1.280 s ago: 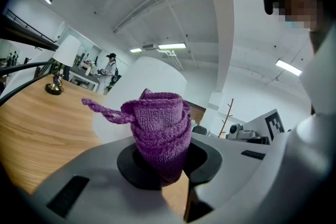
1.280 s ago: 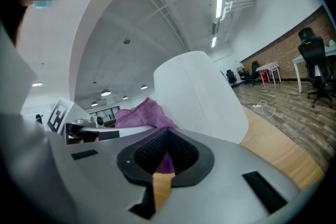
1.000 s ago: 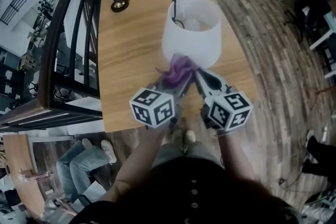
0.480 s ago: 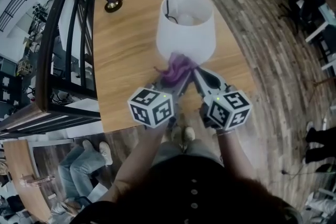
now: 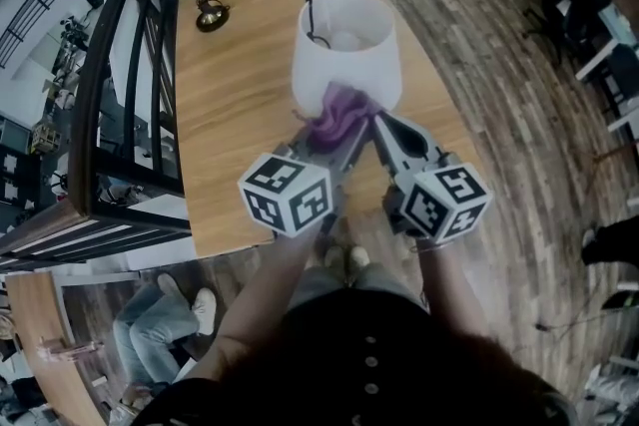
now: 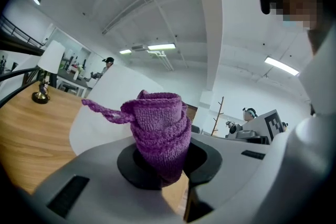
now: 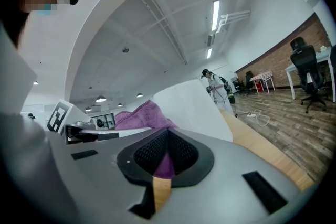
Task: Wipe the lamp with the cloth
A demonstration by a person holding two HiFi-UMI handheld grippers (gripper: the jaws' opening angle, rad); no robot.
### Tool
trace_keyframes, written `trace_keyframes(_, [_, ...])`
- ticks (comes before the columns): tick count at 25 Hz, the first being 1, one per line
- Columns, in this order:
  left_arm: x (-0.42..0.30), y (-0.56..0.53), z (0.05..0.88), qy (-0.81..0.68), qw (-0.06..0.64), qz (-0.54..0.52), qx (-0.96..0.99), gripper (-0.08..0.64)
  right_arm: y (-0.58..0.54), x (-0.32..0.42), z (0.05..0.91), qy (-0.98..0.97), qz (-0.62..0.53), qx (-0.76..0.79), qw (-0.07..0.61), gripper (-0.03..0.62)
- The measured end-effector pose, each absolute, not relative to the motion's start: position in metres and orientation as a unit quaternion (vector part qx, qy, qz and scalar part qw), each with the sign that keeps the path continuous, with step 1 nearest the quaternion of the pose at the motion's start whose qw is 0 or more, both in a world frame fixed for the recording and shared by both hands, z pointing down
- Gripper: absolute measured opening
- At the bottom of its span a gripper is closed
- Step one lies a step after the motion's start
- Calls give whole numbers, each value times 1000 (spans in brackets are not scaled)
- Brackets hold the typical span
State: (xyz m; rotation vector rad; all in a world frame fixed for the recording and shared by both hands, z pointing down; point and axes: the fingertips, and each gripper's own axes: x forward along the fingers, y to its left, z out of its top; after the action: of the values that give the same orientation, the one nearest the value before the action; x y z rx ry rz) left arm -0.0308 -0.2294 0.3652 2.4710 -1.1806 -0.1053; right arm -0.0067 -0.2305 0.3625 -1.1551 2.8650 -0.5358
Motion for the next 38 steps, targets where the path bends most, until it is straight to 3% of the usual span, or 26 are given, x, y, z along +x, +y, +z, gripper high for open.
trace_keyframes(18, [-4, -263, 287, -410, 116, -68, 902, 61, -267, 19, 287, 920, -92, -378, 52, 12])
trace_keyframes(38, [-1, -280, 298, -424, 139, -73, 892, 61, -289, 22, 299, 918, -108, -378, 49, 12])
